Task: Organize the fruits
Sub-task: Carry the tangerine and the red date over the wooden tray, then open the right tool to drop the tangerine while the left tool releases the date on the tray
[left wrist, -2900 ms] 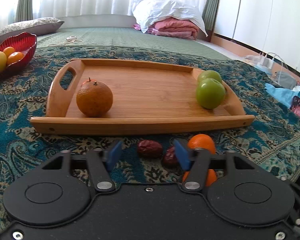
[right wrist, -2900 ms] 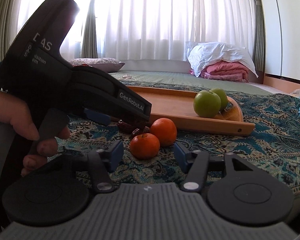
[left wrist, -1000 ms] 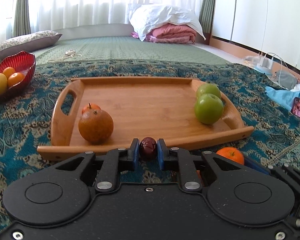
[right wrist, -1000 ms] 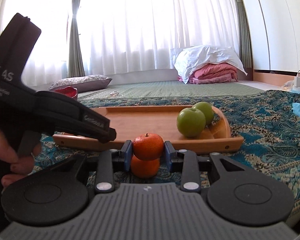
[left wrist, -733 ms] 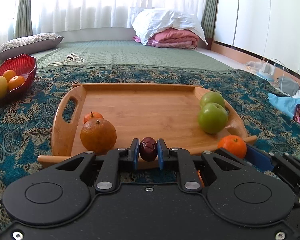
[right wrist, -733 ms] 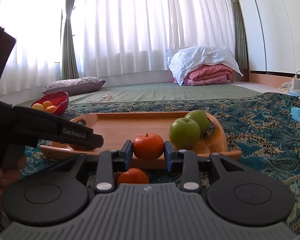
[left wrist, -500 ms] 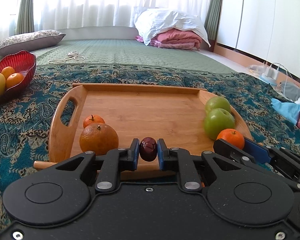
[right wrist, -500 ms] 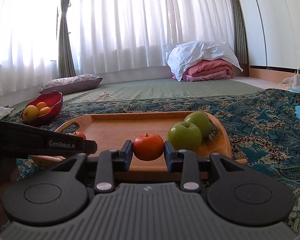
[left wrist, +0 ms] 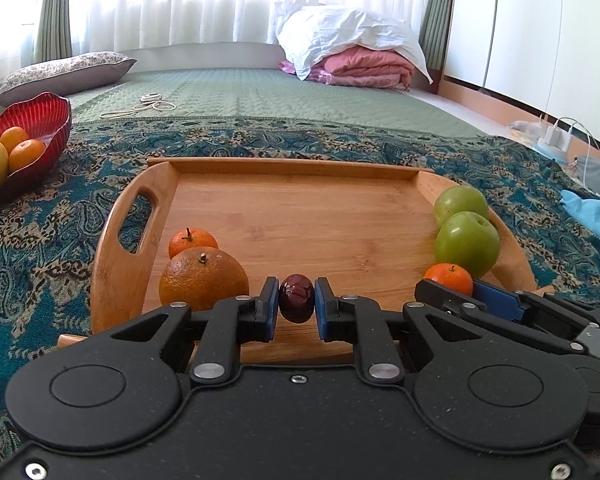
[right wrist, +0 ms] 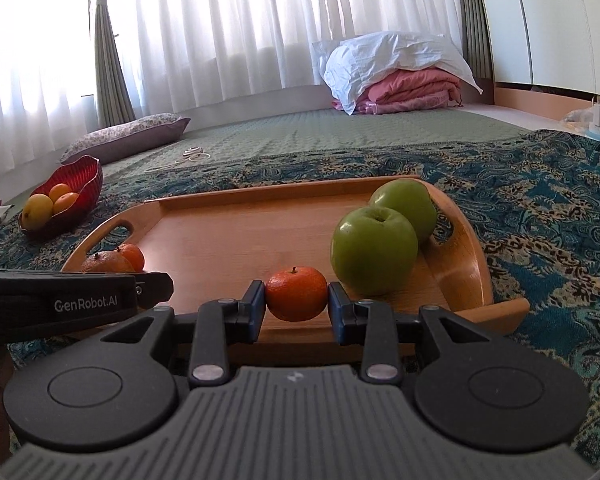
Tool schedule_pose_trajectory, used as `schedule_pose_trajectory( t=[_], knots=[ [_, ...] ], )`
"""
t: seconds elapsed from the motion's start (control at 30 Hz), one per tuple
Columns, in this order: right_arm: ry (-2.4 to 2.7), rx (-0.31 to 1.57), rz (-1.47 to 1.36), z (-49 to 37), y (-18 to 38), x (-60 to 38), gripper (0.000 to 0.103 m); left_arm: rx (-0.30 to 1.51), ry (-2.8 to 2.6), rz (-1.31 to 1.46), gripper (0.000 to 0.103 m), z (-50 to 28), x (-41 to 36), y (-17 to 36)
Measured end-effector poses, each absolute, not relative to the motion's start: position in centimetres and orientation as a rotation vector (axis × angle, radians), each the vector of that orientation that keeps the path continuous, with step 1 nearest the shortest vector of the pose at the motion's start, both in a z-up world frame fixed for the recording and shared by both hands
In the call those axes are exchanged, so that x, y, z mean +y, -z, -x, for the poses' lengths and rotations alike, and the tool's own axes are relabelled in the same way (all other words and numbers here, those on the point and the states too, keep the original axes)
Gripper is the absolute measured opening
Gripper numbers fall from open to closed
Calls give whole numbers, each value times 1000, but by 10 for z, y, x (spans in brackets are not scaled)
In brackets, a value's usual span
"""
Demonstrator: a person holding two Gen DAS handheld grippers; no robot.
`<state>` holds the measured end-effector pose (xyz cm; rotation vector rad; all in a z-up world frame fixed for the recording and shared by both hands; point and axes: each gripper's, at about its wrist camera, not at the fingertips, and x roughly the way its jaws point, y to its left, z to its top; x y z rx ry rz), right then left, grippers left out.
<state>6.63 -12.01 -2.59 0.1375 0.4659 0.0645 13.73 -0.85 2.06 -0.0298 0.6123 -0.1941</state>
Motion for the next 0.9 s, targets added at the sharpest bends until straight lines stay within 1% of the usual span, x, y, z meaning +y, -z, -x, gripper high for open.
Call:
schedule_pose_trajectory(
  t=[0.33,0.9],
  knots=[
    [-60,461,-116,-66,27,-115,38,644,185,15,18,-141,-12,-12],
    [-64,449,-121,-64,27,-116,38,649,174,16,19,-141,-10,-11]
  ],
)
